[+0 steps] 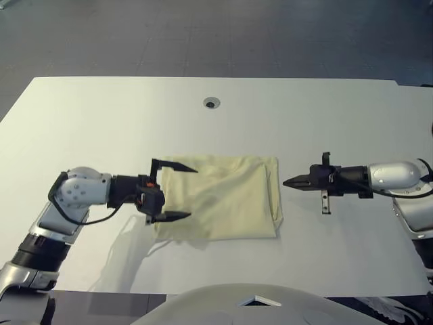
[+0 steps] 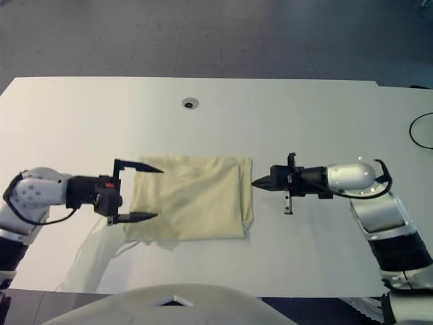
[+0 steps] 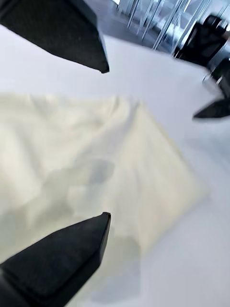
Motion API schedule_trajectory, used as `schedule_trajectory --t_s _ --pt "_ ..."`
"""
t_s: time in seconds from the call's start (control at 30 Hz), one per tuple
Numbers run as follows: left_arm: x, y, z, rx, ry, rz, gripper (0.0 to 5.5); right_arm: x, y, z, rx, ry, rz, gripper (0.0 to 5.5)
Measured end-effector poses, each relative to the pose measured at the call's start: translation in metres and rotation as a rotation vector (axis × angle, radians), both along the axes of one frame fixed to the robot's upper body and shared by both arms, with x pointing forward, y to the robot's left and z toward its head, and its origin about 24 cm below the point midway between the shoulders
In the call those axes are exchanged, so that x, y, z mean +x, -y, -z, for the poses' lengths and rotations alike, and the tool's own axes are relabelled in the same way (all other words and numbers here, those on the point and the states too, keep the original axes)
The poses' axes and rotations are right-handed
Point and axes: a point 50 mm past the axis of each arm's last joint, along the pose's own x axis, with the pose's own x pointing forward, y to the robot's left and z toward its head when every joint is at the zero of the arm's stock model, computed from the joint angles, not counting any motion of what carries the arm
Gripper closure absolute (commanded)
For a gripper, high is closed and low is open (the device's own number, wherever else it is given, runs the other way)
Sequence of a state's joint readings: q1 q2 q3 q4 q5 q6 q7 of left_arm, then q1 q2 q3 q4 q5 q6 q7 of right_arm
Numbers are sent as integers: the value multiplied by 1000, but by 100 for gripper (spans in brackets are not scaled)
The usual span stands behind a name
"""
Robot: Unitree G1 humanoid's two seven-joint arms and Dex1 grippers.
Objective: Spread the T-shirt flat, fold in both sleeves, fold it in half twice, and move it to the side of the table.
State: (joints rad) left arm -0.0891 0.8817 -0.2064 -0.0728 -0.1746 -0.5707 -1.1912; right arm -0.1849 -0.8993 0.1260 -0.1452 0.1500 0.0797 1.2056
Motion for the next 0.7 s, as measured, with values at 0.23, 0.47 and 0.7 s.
schedule_trajectory --t_s 0.23,0.47,0.7 --pt "-1 -8 18 124 35 -23 10 40 -28 31 20 19 37 406" --pt "-5 -14 24 155 39 -31 10 67 -49 47 19 17 30 310" --pt "-13 -16 27 173 3 -15 10 79 -42 54 -39 47 31 304"
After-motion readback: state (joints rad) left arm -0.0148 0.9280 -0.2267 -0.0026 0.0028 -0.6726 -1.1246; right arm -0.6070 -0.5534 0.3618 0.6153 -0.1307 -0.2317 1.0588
